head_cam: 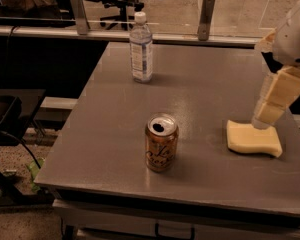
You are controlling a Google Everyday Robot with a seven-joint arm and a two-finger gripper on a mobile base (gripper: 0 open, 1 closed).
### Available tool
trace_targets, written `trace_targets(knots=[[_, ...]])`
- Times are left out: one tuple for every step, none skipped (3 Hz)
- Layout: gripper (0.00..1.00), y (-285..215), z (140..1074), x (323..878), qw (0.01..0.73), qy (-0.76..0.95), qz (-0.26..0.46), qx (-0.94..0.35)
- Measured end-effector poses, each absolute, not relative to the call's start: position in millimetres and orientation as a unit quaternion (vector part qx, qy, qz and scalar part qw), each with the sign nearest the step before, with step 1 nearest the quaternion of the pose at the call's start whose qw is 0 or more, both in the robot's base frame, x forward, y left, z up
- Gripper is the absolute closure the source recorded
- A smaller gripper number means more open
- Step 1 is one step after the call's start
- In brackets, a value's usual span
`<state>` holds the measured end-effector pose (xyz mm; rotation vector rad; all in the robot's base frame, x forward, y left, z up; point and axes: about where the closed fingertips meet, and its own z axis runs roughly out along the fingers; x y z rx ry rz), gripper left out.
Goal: Knock blue plastic bottle over
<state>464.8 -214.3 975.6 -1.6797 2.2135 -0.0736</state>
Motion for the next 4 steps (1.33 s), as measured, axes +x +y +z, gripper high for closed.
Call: trace_targets(knots=[[0.0,-206.1,969.3,508.9,0.203,0.786,-0.011,-0.584],[0.0,-192.2,963.5,552.2,0.225,0.789,0.008,-0.572],[0.0,-170.2,956.0,593.4,0.249,0.792,0.028,-0.556],[0.0,-137.3,946.4,639.5,0.279,0.797,0.055,-0.533]])
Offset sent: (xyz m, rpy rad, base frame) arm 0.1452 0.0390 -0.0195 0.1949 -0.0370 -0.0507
